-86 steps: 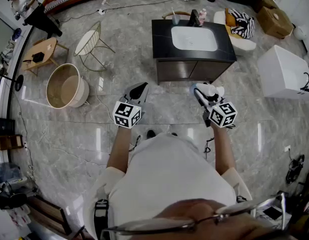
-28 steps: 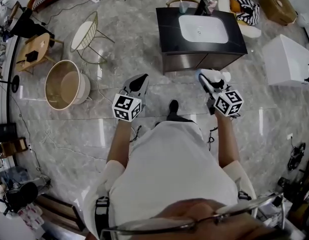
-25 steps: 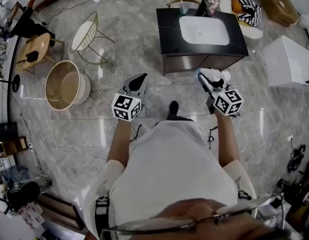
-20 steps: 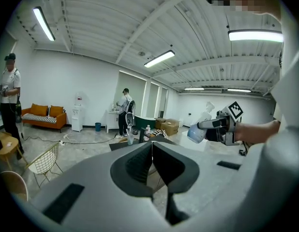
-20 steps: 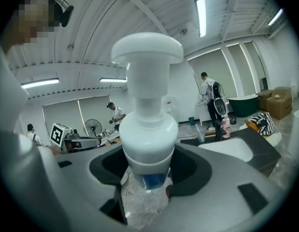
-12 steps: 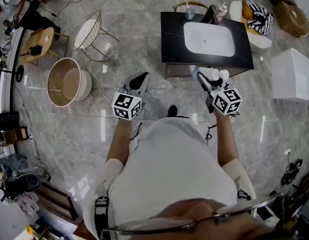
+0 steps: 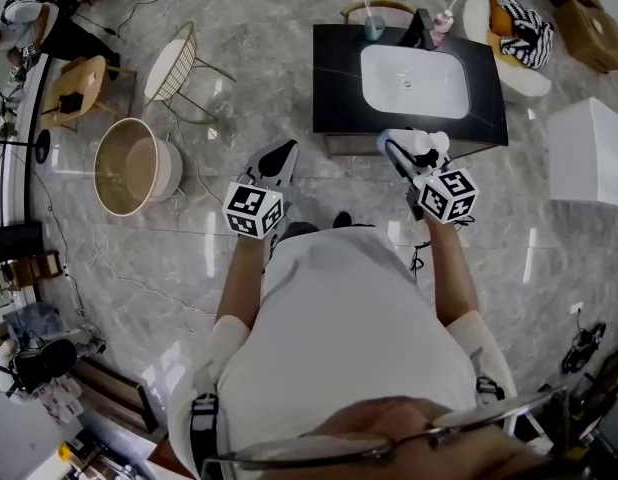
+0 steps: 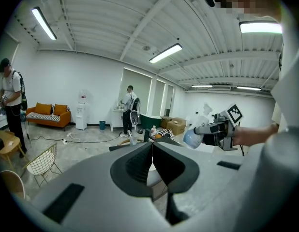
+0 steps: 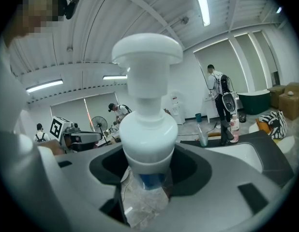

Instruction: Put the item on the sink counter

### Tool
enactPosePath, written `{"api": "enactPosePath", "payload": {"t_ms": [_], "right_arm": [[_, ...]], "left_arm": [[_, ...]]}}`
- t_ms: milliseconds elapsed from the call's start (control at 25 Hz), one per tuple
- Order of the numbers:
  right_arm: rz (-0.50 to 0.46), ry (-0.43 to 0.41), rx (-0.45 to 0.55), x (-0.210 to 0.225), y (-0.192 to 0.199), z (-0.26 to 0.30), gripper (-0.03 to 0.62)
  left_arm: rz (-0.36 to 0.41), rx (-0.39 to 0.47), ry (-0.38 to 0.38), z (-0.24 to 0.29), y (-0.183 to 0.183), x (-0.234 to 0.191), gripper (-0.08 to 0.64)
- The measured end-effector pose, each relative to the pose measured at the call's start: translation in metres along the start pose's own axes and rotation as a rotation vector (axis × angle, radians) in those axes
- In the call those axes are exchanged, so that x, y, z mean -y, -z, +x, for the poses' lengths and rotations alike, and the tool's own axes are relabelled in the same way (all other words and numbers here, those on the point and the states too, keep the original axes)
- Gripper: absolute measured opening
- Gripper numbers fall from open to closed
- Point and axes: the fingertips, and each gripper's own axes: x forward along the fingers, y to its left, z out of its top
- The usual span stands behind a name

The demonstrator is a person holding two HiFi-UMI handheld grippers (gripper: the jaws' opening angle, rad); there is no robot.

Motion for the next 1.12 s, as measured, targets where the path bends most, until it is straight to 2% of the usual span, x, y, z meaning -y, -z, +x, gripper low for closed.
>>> {"api": "enactPosePath", "payload": {"t_ms": [520, 1120], "right_arm": [[0.018, 0.025, -0.022, 0.032, -0.004, 0.022, 0.252], [0.012, 0.146, -0.054, 0.068, -0.042, 0.103, 0.252]], "left_arm": [[-0.01, -0.019, 0.024, 0.039, -0.004, -0.018, 0.005], [-0.042, -0.031, 0.142, 0.119, -0.026, -0.112, 0.005]]}}
